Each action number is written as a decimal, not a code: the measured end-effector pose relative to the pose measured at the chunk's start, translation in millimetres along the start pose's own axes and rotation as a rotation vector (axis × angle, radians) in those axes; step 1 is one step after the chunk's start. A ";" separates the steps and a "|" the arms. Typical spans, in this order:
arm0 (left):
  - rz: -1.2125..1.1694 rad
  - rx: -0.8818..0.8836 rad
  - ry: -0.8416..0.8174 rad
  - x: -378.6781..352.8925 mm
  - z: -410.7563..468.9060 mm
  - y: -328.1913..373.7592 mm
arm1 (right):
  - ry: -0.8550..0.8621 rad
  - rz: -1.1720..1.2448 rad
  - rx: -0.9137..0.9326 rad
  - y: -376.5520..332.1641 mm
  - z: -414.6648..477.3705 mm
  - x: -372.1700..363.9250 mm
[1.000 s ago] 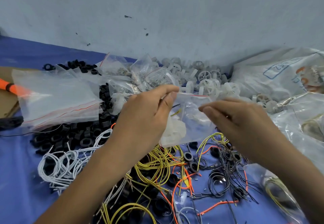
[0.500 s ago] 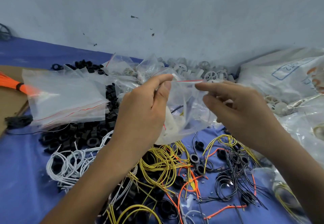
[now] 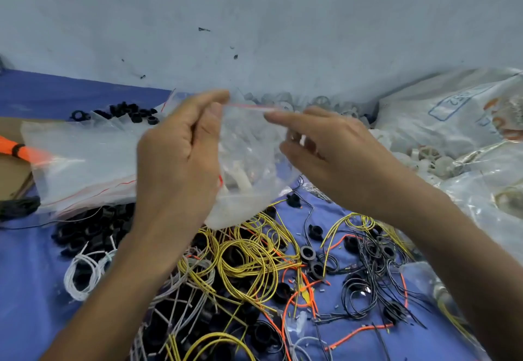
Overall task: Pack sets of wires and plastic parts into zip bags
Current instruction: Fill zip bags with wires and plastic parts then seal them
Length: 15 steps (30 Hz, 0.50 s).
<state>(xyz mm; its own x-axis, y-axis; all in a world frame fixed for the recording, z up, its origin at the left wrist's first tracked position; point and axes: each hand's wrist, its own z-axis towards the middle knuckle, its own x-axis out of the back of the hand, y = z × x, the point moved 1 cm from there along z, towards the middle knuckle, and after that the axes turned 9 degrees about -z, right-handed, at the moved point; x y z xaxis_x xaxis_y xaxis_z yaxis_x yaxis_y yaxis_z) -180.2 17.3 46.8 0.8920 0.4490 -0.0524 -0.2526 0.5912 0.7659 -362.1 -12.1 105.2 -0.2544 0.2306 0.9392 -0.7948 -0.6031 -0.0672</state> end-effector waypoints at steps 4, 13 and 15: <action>0.029 -0.113 0.113 15.9 10.3 6.8 | 0.118 -0.025 0.087 -17.9 7.3 -1.3; 0.133 0.008 -0.012 10.6 6.7 -3.9 | 0.340 0.714 -0.209 40.2 16.2 -32.7; 0.091 0.023 -0.006 8.8 5.4 -2.9 | 0.369 0.663 -0.349 65.2 21.0 -51.2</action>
<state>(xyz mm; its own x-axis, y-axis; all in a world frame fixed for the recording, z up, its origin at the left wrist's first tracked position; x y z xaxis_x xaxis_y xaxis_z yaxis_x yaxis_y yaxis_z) -169.6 15.9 47.5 0.8678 0.4964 0.0217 -0.3243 0.5328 0.7816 -389.3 -79.2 59.8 -0.8454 0.1833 0.5017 -0.5265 -0.4450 -0.7244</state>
